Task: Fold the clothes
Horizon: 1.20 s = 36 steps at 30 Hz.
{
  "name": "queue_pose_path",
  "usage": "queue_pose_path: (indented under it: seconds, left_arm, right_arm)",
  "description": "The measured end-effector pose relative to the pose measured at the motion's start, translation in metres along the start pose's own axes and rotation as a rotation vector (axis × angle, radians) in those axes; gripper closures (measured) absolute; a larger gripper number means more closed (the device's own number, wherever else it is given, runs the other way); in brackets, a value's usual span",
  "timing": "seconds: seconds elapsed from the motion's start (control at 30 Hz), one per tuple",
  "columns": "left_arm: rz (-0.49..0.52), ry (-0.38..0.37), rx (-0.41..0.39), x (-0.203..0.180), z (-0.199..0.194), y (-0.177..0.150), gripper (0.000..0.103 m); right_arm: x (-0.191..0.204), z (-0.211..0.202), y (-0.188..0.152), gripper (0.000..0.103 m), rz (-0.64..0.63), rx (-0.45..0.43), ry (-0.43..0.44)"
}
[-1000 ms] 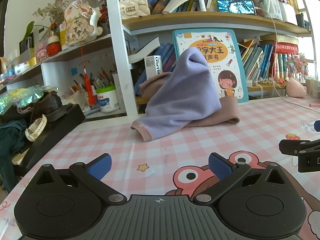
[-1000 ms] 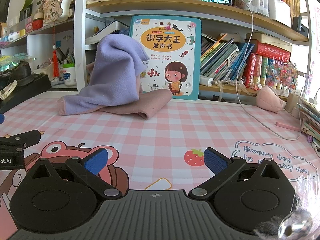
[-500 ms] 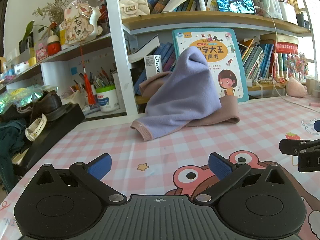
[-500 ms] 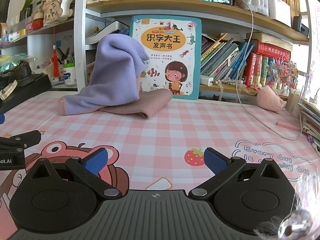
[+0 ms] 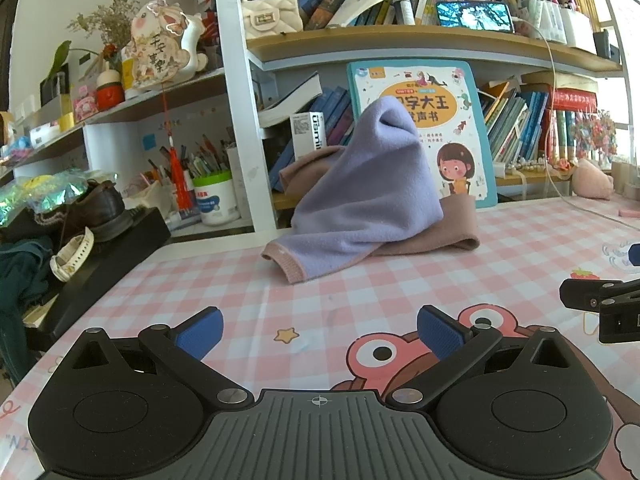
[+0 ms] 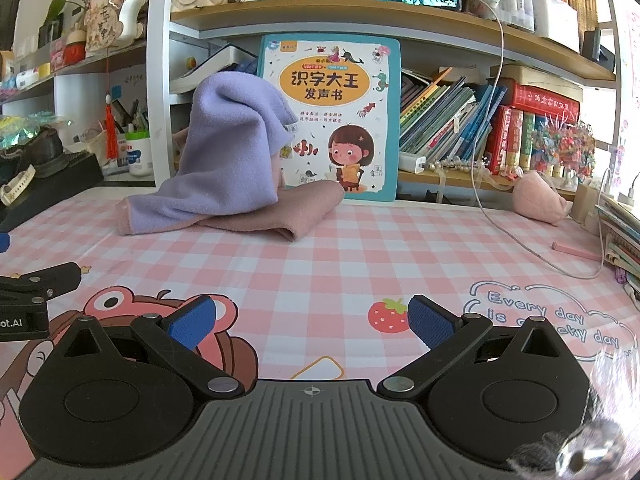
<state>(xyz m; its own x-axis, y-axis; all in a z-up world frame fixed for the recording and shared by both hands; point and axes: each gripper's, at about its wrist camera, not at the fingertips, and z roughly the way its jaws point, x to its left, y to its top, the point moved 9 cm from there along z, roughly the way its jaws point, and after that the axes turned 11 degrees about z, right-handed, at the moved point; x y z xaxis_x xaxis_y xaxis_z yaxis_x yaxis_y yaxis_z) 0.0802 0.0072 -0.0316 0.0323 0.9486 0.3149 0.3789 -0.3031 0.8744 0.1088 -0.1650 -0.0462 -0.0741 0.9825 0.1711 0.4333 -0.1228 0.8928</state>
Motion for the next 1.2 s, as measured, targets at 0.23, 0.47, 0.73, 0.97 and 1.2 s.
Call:
queue_pose_path:
  seconds: [0.23,0.47,0.73,0.97,1.2]
  left_arm:
    - [-0.013,0.014,-0.007,0.003,-0.002,0.000,0.000]
    - [-0.054,0.087,0.014,0.013,-0.002,-0.003,0.000]
    - [-0.041,0.082,0.005,0.010,-0.004,-0.002,0.000]
    - [-0.052,0.071,-0.022,0.011,-0.007,0.000,0.000]
    - [-0.073,0.072,-0.005,0.015,-0.005,-0.002,0.000]
  right_arm:
    - [-0.003,-0.006,0.003,0.000,0.022,-0.032,0.008]
    - [-0.004,-0.007,0.003,0.000,0.029,-0.035,0.009]
    - [-0.006,-0.008,0.004,0.000,0.041,-0.046,0.001]
    - [-0.005,-0.010,0.005,0.000,0.037,-0.058,0.003]
    - [-0.003,-0.010,0.005,0.000,0.023,-0.061,-0.003]
